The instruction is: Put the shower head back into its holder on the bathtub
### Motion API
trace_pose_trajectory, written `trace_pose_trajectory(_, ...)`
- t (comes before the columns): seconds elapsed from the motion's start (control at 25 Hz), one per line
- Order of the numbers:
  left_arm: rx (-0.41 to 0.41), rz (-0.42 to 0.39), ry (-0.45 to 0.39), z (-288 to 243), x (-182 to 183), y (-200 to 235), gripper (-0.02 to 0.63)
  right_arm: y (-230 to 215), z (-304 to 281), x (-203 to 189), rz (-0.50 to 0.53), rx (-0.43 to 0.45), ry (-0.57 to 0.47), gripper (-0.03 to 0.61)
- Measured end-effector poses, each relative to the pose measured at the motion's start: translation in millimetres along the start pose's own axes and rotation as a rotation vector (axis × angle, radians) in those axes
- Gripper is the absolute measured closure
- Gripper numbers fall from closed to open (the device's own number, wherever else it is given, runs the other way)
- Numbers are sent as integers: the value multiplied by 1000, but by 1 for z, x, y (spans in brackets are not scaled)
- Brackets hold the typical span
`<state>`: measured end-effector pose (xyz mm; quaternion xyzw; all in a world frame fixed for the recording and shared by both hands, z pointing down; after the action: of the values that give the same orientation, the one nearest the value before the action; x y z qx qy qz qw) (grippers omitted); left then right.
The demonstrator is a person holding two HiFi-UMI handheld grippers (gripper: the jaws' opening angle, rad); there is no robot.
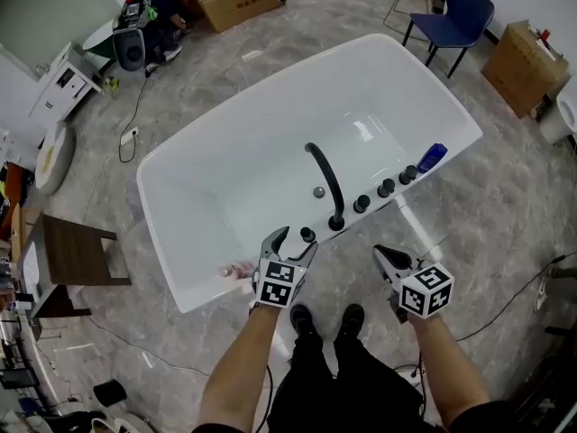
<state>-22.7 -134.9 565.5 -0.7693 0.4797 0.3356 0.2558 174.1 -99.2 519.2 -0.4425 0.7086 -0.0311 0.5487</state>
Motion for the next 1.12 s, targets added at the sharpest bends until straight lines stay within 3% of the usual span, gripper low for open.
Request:
trace_pose_trajectory(0.28,12,76,-124,46,48,8,303,11,12,17,-2,7,-30,562)
trace_pose_trajectory(0.36,2,88,-161,62,61,10,357,16,12,25,6,13,-39,561)
trace_pose_trajectory(0.44,-8,69,-184,78,72,10,424,24,13,36,16,21,-59,562)
trace_pose_trajectory(0.56,-7,29,-201,102,85,11,431,37,14,54,32,36,-99,562)
trace_pose_trajectory(0.68,-22,25,-217,124,96,11,478,46,16,66,36,50,-136,561)
trace_pose_trajectory(0.84,-48,-45,-231,149,105,-4,474,52,20,66,36,64,-143,562)
trace_pose_trajectory(1.04,-77,-21,-253,174,109,-9,479,67,23,73,43,98,-152,562)
trace_pose_trajectory(1.12,-65,-13,-270,184,112,-7,510,78,25,77,59,118,-150,563)
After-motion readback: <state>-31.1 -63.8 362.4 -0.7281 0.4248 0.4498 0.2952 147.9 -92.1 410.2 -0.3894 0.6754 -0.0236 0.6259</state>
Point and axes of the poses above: the fingertips, and each gripper's own axes: z backward along the fingers, y to its left, x out of its top, the point moved 3 cm from there along z, backward along the fingers, and after that the axes turned 11 degrees about x, right-handed, at the moved point
